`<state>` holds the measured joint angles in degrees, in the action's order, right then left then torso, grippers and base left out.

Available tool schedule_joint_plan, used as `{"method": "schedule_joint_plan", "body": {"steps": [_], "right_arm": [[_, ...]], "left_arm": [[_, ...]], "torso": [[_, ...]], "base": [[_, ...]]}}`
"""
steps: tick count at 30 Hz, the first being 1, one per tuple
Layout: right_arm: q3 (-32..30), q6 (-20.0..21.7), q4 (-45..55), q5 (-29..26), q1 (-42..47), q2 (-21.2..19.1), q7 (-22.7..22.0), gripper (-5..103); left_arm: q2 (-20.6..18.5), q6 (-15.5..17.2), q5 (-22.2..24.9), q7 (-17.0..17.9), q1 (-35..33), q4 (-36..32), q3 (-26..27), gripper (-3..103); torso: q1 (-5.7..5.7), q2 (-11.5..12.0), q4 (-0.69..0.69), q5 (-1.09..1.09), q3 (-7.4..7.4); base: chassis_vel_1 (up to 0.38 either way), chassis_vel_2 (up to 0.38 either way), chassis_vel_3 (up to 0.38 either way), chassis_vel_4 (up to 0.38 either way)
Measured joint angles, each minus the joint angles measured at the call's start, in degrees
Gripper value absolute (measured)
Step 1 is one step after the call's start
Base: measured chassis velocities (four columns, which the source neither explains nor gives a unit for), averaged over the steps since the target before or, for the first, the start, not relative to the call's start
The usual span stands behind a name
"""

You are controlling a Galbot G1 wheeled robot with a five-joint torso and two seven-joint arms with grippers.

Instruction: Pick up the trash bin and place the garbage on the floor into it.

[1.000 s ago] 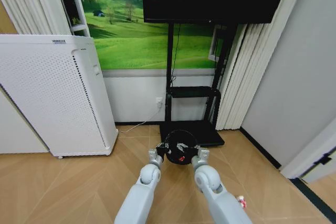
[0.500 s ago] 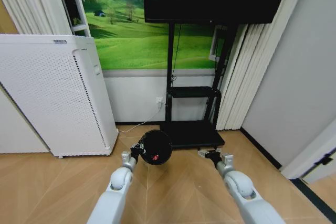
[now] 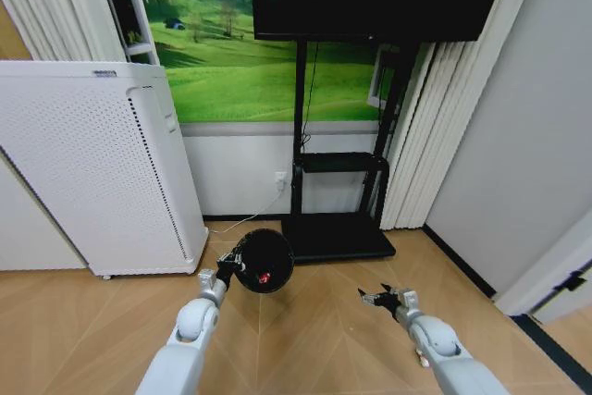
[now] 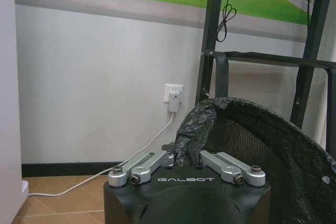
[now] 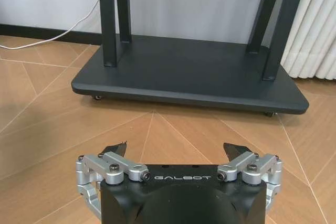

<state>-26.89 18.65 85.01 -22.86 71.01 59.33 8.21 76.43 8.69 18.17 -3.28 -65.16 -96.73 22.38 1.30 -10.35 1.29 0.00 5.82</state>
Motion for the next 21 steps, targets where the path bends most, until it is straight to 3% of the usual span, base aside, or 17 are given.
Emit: {"method": "schedule_joint_plan", "body": {"steps": [11,21], "right_arm": [[0.2,-0.8,-0.2,-1.4,0.4,0.7,-1.6,100],[0.3,-1.7,-1.0,-2.8,0.2,0.3,-1.7,100]], "left_arm": [[1.3,0.1,-0.7,0.3,0.3,0.0,-1.3,7],[2.0,0.2,-1.3,0.8,0.6,0.0,-2.5,7]], "torso": [[0.00,0.0,-0.03,0.00,0.00],[0.00,0.0,-0.01,0.03,0.00]], "base": [[-0.011,-0.033,0.013,0.040],[-0.143,-0.202,0.142,0.204]]}}
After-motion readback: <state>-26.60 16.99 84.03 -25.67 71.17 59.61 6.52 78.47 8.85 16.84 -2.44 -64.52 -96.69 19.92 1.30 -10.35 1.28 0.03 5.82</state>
